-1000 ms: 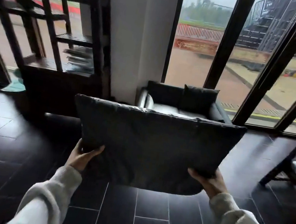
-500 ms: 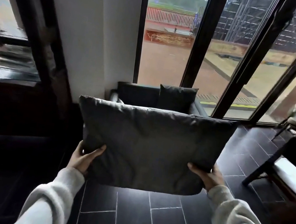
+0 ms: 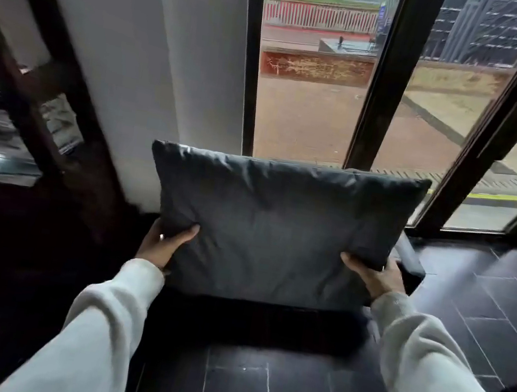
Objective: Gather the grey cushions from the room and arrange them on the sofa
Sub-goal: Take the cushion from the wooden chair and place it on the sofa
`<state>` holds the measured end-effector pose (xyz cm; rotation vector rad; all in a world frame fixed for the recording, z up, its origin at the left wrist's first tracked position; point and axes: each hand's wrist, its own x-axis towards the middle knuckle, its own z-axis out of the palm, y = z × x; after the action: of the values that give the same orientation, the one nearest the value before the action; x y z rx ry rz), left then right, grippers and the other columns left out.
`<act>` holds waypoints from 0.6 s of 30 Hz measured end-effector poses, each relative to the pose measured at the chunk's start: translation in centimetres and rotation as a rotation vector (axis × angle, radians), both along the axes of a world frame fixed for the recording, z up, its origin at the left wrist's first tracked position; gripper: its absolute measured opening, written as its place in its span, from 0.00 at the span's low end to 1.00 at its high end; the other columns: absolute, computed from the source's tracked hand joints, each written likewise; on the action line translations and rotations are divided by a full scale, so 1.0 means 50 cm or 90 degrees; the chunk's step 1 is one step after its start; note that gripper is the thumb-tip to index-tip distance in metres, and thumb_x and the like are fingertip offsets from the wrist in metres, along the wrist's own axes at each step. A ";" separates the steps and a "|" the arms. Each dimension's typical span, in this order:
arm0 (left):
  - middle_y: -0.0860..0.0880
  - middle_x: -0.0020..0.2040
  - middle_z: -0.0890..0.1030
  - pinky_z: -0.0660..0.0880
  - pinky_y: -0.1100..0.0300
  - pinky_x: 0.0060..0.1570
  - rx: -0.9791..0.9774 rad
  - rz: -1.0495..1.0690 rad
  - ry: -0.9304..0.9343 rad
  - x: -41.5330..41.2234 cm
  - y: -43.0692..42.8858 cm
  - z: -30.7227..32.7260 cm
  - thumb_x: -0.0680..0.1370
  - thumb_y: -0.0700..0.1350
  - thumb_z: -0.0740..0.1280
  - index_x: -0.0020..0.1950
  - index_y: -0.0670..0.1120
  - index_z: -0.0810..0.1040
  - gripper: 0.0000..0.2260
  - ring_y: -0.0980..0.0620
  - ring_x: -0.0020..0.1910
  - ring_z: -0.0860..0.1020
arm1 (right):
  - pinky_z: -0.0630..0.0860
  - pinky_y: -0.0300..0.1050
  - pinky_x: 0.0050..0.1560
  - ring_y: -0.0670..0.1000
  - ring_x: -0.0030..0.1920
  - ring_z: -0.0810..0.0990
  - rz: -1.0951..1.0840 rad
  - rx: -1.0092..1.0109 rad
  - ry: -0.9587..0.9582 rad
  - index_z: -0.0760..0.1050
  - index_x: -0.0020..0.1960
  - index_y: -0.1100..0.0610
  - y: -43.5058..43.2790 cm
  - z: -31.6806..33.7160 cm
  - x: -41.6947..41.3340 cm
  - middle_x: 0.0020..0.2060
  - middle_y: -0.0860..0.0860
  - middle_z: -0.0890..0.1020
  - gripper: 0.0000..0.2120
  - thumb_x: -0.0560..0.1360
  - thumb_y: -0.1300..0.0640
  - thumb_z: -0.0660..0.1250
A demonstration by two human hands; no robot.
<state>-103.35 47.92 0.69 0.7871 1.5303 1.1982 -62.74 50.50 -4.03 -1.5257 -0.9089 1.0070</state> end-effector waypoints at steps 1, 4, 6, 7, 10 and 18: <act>0.66 0.54 0.80 0.78 0.43 0.50 -0.001 0.000 0.006 -0.001 0.049 0.021 0.54 0.66 0.80 0.47 0.71 0.77 0.24 0.58 0.51 0.78 | 0.82 0.48 0.57 0.54 0.56 0.86 0.008 0.011 -0.005 0.80 0.62 0.57 0.055 0.019 0.001 0.52 0.51 0.88 0.35 0.59 0.52 0.88; 0.56 0.61 0.81 0.79 0.39 0.54 0.018 0.004 0.035 -0.005 0.204 0.082 0.63 0.61 0.80 0.62 0.62 0.76 0.29 0.49 0.56 0.81 | 0.83 0.51 0.59 0.56 0.58 0.86 0.039 0.065 -0.021 0.80 0.64 0.57 0.216 0.086 -0.001 0.54 0.52 0.88 0.31 0.64 0.57 0.86; 0.54 0.58 0.85 0.82 0.49 0.44 0.072 0.022 0.026 -0.013 0.318 0.126 0.68 0.55 0.80 0.64 0.56 0.77 0.26 0.56 0.48 0.85 | 0.82 0.55 0.63 0.56 0.61 0.85 0.063 0.101 -0.026 0.79 0.67 0.56 0.325 0.129 0.004 0.57 0.53 0.87 0.34 0.64 0.55 0.86; 0.57 0.54 0.86 0.82 0.54 0.38 0.100 0.025 0.027 -0.017 0.373 0.148 0.68 0.54 0.80 0.63 0.54 0.78 0.25 0.61 0.43 0.85 | 0.82 0.55 0.62 0.56 0.61 0.85 0.087 0.104 -0.038 0.78 0.69 0.54 0.378 0.150 0.009 0.59 0.52 0.87 0.38 0.62 0.50 0.86; 0.62 0.54 0.85 0.83 0.52 0.41 0.151 0.002 0.072 -0.030 0.522 0.198 0.68 0.51 0.81 0.65 0.58 0.75 0.27 0.61 0.52 0.83 | 0.84 0.53 0.51 0.53 0.59 0.86 0.158 0.059 -0.075 0.76 0.70 0.47 0.530 0.197 0.018 0.60 0.47 0.86 0.52 0.49 0.32 0.85; 0.48 0.61 0.83 0.79 0.37 0.57 0.167 0.048 0.031 -0.101 0.959 0.060 0.68 0.36 0.79 0.70 0.58 0.68 0.37 0.46 0.60 0.82 | 0.84 0.60 0.54 0.48 0.57 0.86 0.156 0.041 -0.041 0.80 0.58 0.39 0.963 0.142 -0.068 0.52 0.37 0.87 0.46 0.41 0.34 0.88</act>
<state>-108.41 95.87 3.68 0.9414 1.4706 1.4653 -66.15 98.64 3.07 -1.4230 -1.1839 1.0961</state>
